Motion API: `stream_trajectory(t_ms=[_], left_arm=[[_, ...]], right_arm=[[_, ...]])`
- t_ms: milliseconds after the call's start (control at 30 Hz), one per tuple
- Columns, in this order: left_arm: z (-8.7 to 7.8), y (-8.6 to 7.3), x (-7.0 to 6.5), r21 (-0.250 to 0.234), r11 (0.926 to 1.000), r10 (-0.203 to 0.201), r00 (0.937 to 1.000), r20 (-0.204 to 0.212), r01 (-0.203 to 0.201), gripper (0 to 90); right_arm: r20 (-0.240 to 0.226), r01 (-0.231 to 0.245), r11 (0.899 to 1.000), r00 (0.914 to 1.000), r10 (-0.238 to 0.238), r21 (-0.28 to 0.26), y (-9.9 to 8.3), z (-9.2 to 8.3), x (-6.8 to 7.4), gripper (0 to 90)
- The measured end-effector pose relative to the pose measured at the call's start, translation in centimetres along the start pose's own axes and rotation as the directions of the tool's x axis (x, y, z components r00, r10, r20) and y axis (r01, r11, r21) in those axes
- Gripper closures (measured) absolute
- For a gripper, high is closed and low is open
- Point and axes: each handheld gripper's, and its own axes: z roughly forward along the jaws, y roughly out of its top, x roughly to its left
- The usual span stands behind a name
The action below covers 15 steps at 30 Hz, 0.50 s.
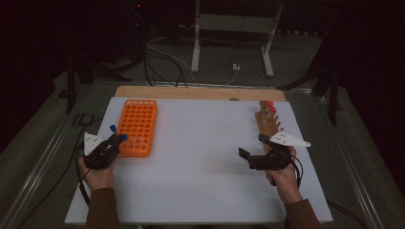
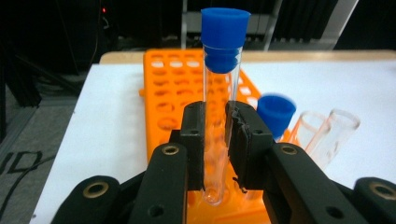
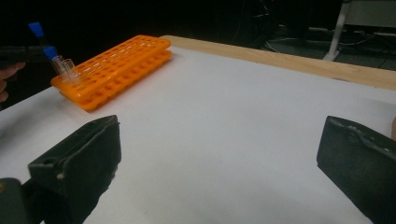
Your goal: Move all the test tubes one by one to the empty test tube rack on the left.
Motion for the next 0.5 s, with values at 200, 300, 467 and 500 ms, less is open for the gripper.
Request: stream_trajectory(t_ms=[200,300,467,500], left_arm=[[0.72,-0.59,-0.69,0.125,0.9876,0.096,0.9954,-0.004,-0.095,77.7],[0.87,-0.67,-0.9,0.15,0.9823,0.115,0.9933,-0.011,-0.112,78.0],[1.01,-1.03,-0.67,0.172,0.9808,0.096,0.9953,-0.012,-0.092,78.1],[0.95,-1.08,-0.59,0.169,0.9819,0.089,0.996,-0.007,-0.086,77.9]], right_arm=[[0.0,-0.002,1.0,1.0,0.002,-0.005,0.01,-0.19,-0.11,0.0],[0.0,-0.002,1.0,1.0,0.002,-0.005,-0.01,-0.22,-0.1,0.0],[-0.002,-0.001,1.0,1.0,0.001,-0.003,-0.02,-0.19,-0.04,0.0],[-0.001,-0.001,1.0,1.0,0.001,-0.003,-0.01,-0.21,-0.03,0.0]])
